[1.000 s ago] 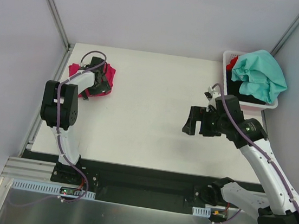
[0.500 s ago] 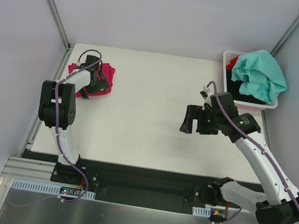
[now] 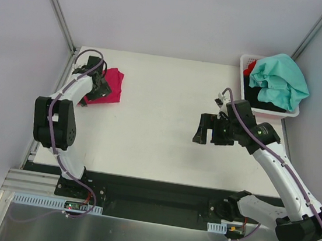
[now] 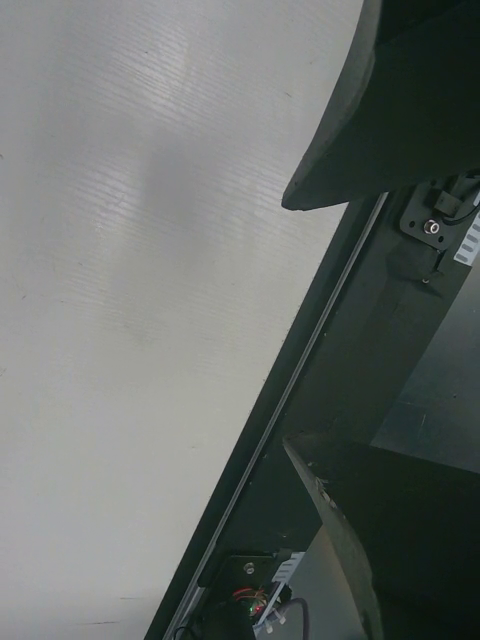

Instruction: Fold and stack the t-shirts

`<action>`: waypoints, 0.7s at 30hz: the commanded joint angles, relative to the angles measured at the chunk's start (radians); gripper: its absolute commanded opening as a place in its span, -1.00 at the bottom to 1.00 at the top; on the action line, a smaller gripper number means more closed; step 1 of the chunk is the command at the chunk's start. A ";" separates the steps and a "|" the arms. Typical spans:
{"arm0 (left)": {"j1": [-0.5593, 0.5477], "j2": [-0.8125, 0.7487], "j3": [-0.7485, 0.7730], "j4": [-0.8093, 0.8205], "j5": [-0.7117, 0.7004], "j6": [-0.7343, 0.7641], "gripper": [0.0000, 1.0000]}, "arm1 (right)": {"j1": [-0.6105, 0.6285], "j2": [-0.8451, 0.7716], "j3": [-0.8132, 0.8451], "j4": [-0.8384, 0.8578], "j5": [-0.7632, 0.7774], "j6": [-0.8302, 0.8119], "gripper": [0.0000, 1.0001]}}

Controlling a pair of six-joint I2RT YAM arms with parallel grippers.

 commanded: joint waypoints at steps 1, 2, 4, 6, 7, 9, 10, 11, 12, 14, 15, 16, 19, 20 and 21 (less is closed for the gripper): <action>0.005 0.029 0.017 -0.145 -0.115 -0.074 0.98 | 0.001 -0.027 0.002 0.011 -0.016 -0.002 0.93; 0.025 0.032 0.020 -0.159 -0.121 -0.083 0.98 | 0.003 -0.026 0.007 0.010 -0.013 -0.005 0.93; 0.035 0.038 0.027 -0.205 -0.135 -0.100 0.98 | 0.001 -0.027 0.011 0.004 -0.011 -0.008 0.93; 0.053 0.045 0.035 -0.222 -0.134 -0.097 0.98 | 0.000 -0.029 0.013 0.002 -0.011 -0.012 0.93; 0.059 0.049 0.046 -0.236 -0.137 -0.096 0.98 | 0.000 -0.030 0.014 0.004 -0.008 -0.014 0.93; 0.073 0.061 0.061 -0.256 -0.144 -0.100 0.98 | 0.000 -0.029 0.013 0.002 -0.007 -0.015 0.93; 0.091 0.077 0.078 -0.268 -0.146 -0.100 0.98 | -0.002 -0.026 0.013 0.002 -0.007 -0.014 0.93; 0.099 0.088 0.087 -0.283 -0.144 -0.097 0.98 | -0.002 -0.024 0.013 0.004 -0.008 -0.014 0.93; 0.107 0.095 0.095 -0.291 -0.143 -0.096 0.98 | -0.002 -0.024 0.013 0.004 -0.008 -0.015 0.93; 0.128 0.121 0.107 -0.302 -0.134 -0.091 0.98 | -0.002 -0.024 0.010 0.005 -0.008 -0.019 0.93; 0.133 0.127 0.110 -0.303 -0.129 -0.090 0.98 | -0.006 -0.019 0.011 0.005 -0.007 -0.022 0.93; 0.139 0.140 0.112 -0.305 -0.127 -0.090 0.99 | -0.008 -0.016 0.013 0.005 -0.010 -0.023 0.93; 0.140 0.157 0.112 -0.308 -0.131 -0.094 0.98 | -0.011 -0.009 0.016 0.007 -0.011 -0.023 0.93; 0.142 0.161 0.116 -0.309 -0.132 -0.094 0.98 | -0.011 -0.009 0.014 0.005 -0.013 -0.025 0.93; 0.142 0.164 0.119 -0.314 -0.134 -0.097 0.98 | -0.011 -0.010 0.013 0.008 -0.011 -0.025 0.93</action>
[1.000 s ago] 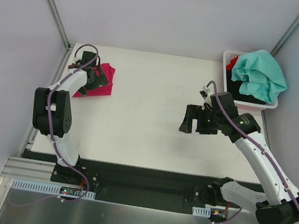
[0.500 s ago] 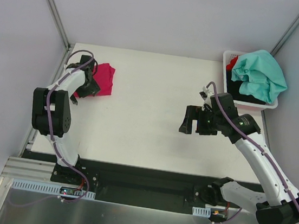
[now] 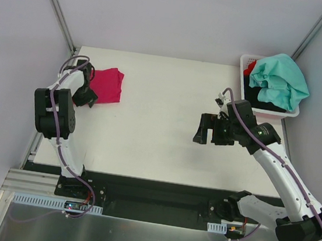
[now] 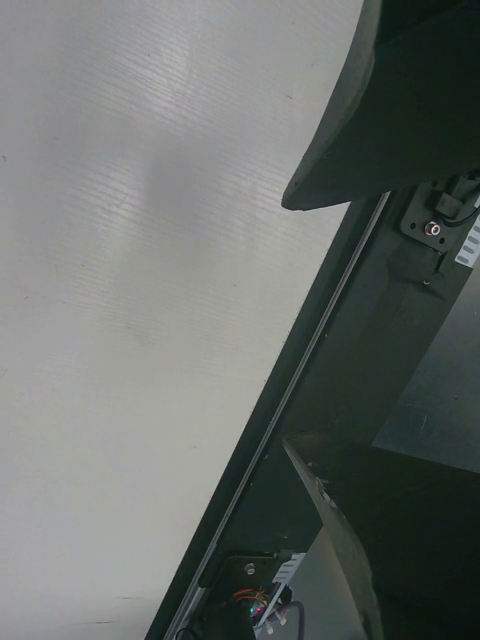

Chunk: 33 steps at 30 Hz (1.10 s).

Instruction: Fold and stack the t-shirts

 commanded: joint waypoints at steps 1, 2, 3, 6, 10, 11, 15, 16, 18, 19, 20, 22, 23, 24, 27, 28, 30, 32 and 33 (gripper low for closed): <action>0.000 0.024 0.040 -0.057 -0.031 -0.013 0.98 | -0.007 -0.008 0.014 0.009 -0.007 -0.019 0.93; 0.000 0.027 0.047 -0.060 -0.034 -0.015 0.99 | -0.007 -0.006 0.009 0.011 -0.007 -0.022 0.93; 0.000 0.031 0.053 -0.061 -0.034 -0.016 0.98 | -0.010 -0.003 0.006 0.016 -0.009 -0.020 0.93; -0.001 0.063 0.087 -0.064 -0.015 -0.024 0.98 | -0.012 0.001 -0.001 0.023 -0.012 -0.022 0.93; -0.001 0.131 0.151 -0.075 -0.013 -0.036 0.98 | -0.015 0.007 0.002 0.028 -0.016 -0.022 0.93; 0.000 0.148 0.171 -0.075 -0.010 -0.033 0.98 | -0.018 0.010 0.003 0.029 -0.016 -0.025 0.93; 0.000 0.241 0.275 -0.103 0.033 -0.036 0.98 | -0.024 0.020 0.005 0.028 -0.016 -0.028 0.93; -0.001 0.270 0.298 -0.104 0.051 -0.035 0.98 | -0.027 0.018 0.003 0.029 -0.018 -0.031 0.93; 0.000 0.289 0.314 -0.104 0.067 -0.043 0.98 | -0.030 0.015 0.002 0.029 -0.016 -0.034 0.93; 0.000 0.306 0.333 -0.104 0.067 -0.043 0.98 | -0.032 0.015 0.003 0.026 -0.016 -0.039 0.93; 0.002 0.312 0.344 -0.106 0.065 -0.043 0.98 | -0.037 0.017 0.003 0.025 -0.016 -0.042 0.93; 0.000 0.336 0.396 -0.107 0.065 -0.032 0.98 | -0.044 0.020 0.006 0.016 -0.016 -0.048 0.93; 0.002 0.346 0.418 -0.107 0.064 -0.029 0.98 | -0.047 0.023 0.006 0.011 -0.018 -0.053 0.93; 0.002 0.355 0.441 -0.115 0.061 -0.018 0.98 | -0.052 0.023 0.006 0.008 -0.016 -0.056 0.93; 0.011 0.408 0.554 -0.138 0.071 -0.007 0.98 | -0.063 0.024 0.003 0.005 -0.012 -0.063 0.93; 0.016 0.442 0.611 -0.144 0.079 -0.007 0.98 | -0.064 0.024 0.002 0.003 -0.012 -0.065 0.93; 0.025 0.474 0.668 -0.156 0.097 -0.009 0.98 | -0.072 0.029 -0.003 0.000 -0.012 -0.070 0.93; 0.027 0.517 0.740 -0.156 0.107 -0.001 0.98 | -0.072 0.033 -0.006 -0.003 -0.015 -0.071 0.93; 0.030 0.533 0.766 -0.161 0.107 0.000 0.98 | -0.073 0.035 -0.006 -0.004 -0.015 -0.073 0.93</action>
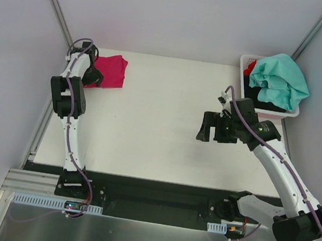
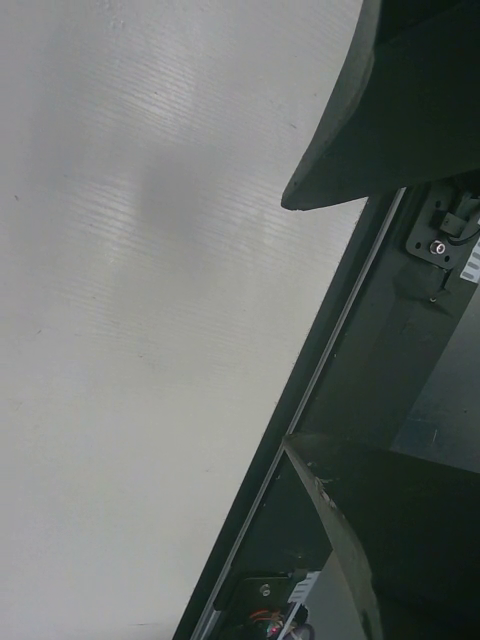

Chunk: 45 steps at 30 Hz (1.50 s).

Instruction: Fold and stack the t-shirts

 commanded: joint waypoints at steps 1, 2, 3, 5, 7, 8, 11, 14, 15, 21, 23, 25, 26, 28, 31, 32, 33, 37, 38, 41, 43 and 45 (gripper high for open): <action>0.023 0.078 0.154 -0.038 0.028 0.015 0.98 | -0.010 0.011 -0.006 -0.013 -0.009 -0.024 0.93; 0.026 0.084 0.170 -0.038 0.030 0.015 0.98 | -0.010 0.013 -0.006 -0.011 -0.009 -0.024 0.93; 0.030 0.101 0.196 -0.037 0.029 0.014 0.98 | -0.014 0.014 -0.006 -0.014 -0.010 -0.025 0.93; 0.043 0.110 0.215 -0.032 0.024 0.017 0.98 | -0.012 0.020 -0.011 -0.013 -0.015 -0.022 0.93; 0.053 0.122 0.241 -0.026 0.019 0.029 0.98 | -0.010 0.026 -0.013 -0.011 -0.020 -0.022 0.93; 0.060 0.122 0.244 -0.019 0.009 0.034 0.98 | -0.010 0.034 -0.016 -0.011 -0.021 -0.024 0.93; 0.072 0.113 0.239 -0.011 0.006 0.040 0.98 | -0.012 0.045 -0.013 -0.005 -0.029 -0.019 0.93; 0.067 0.061 0.206 -0.008 0.013 0.028 0.98 | -0.011 0.049 -0.011 0.003 -0.044 -0.007 0.93; 0.064 -0.001 0.149 0.009 0.019 0.021 0.98 | -0.010 0.051 -0.010 0.004 -0.052 -0.004 0.93; -0.018 -0.326 -0.090 0.178 0.145 0.034 0.98 | 0.023 0.060 -0.005 0.016 -0.057 0.019 0.93; -0.055 -0.376 -0.121 0.262 0.189 0.060 0.98 | 0.043 0.059 0.000 0.013 -0.052 0.022 0.93; -0.101 -0.413 -0.158 0.332 0.272 0.067 0.98 | 0.054 0.051 0.009 0.003 -0.043 0.027 0.93; -0.115 -0.413 -0.161 0.348 0.298 0.077 0.98 | 0.060 0.048 0.012 -0.003 -0.038 0.027 0.93; -0.137 -0.376 -0.155 0.406 0.448 0.095 0.98 | 0.063 0.036 0.021 -0.020 -0.026 0.025 0.93; -0.175 -0.254 -0.089 0.446 0.657 0.112 0.98 | 0.063 0.017 0.027 -0.040 -0.014 0.025 0.93; -0.183 -0.199 -0.056 0.454 0.668 0.119 0.98 | 0.063 0.013 0.027 -0.045 -0.012 0.025 0.93; -0.189 -0.172 -0.040 0.452 0.677 0.129 0.98 | 0.062 0.008 0.029 -0.050 -0.007 0.027 0.93; -0.195 -0.067 0.023 0.482 0.722 0.136 0.98 | 0.062 -0.017 0.032 -0.077 0.005 0.027 0.93; -0.194 -0.025 0.059 0.479 0.746 0.135 0.98 | 0.062 -0.021 0.033 -0.080 0.008 0.027 0.93; -0.184 0.033 0.106 0.479 0.763 0.123 0.98 | 0.062 -0.029 0.036 -0.088 0.013 0.027 0.93; -0.180 0.059 0.126 0.477 0.779 0.120 0.98 | 0.062 -0.029 0.040 -0.092 0.012 0.028 0.93; -0.174 0.081 0.146 0.482 0.794 0.121 0.98 | 0.063 -0.030 0.043 -0.096 0.014 0.028 0.93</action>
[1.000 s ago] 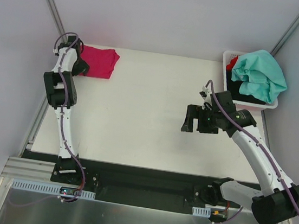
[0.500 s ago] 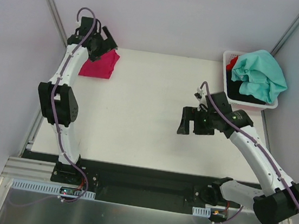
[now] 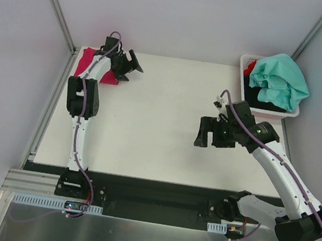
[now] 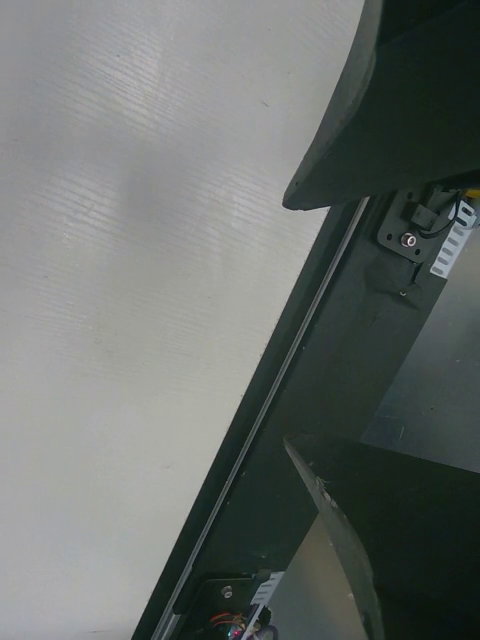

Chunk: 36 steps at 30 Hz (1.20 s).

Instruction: Fold and stack the t-shirts

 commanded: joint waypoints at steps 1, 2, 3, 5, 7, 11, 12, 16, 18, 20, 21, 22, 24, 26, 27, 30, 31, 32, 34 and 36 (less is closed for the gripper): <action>0.018 0.002 0.085 0.022 0.059 0.009 0.98 | 0.004 -0.021 0.045 -0.034 0.020 0.010 0.93; 0.018 0.010 0.094 0.028 0.065 0.010 0.98 | 0.005 -0.021 0.045 -0.039 0.021 0.009 0.93; 0.019 0.013 0.098 0.034 0.071 0.012 0.98 | 0.005 -0.025 0.044 -0.039 0.023 0.009 0.93; 0.019 0.019 0.112 0.048 0.076 0.010 0.98 | 0.004 -0.027 0.042 -0.043 0.026 0.007 0.93; 0.019 0.025 0.120 0.057 0.082 0.017 0.98 | 0.004 -0.029 0.041 -0.046 0.027 0.007 0.93; 0.019 0.027 0.121 0.084 0.062 0.030 0.98 | 0.005 -0.030 0.042 -0.046 0.026 0.005 0.93; 0.019 0.027 0.117 0.089 0.051 0.038 0.98 | 0.004 -0.030 0.044 -0.049 0.026 0.005 0.93; 0.019 0.030 0.120 0.110 0.004 0.073 0.98 | 0.005 -0.033 0.047 -0.060 0.032 -0.001 0.93; 0.021 0.032 0.121 0.126 -0.025 0.096 0.98 | 0.005 -0.035 0.047 -0.069 0.035 -0.007 0.93; 0.025 0.032 0.123 0.140 -0.054 0.106 0.98 | 0.005 -0.038 0.044 -0.073 0.040 -0.011 0.93; 0.027 0.032 0.126 0.155 -0.058 0.107 0.98 | 0.004 -0.038 0.044 -0.077 0.041 -0.013 0.93; 0.028 0.038 0.135 0.163 -0.059 0.106 0.98 | 0.004 -0.036 0.044 -0.080 0.040 -0.014 0.93; 0.030 0.045 0.151 0.169 -0.064 0.107 0.98 | 0.004 -0.033 0.050 -0.092 0.037 -0.018 0.93; 0.031 0.055 0.160 0.173 -0.067 0.103 0.98 | 0.004 -0.036 0.056 -0.099 0.040 -0.021 0.93; 0.031 0.058 0.163 0.179 -0.068 0.099 0.98 | 0.004 -0.036 0.059 -0.102 0.041 -0.021 0.93; 0.033 0.071 0.161 0.183 -0.085 0.099 0.98 | 0.005 -0.033 0.068 -0.109 0.040 -0.022 0.93; 0.034 0.077 0.158 0.180 -0.088 0.098 0.99 | 0.004 -0.036 0.070 -0.109 0.038 -0.019 0.93; 0.034 0.078 0.157 0.181 -0.091 0.098 0.98 | 0.004 -0.035 0.068 -0.109 0.038 -0.021 0.93; 0.041 0.079 0.149 0.181 -0.102 0.101 0.98 | 0.005 -0.032 0.068 -0.109 0.037 -0.021 0.93; 0.044 0.078 0.140 0.181 -0.104 0.102 0.99 | 0.005 -0.029 0.068 -0.106 0.035 -0.019 0.93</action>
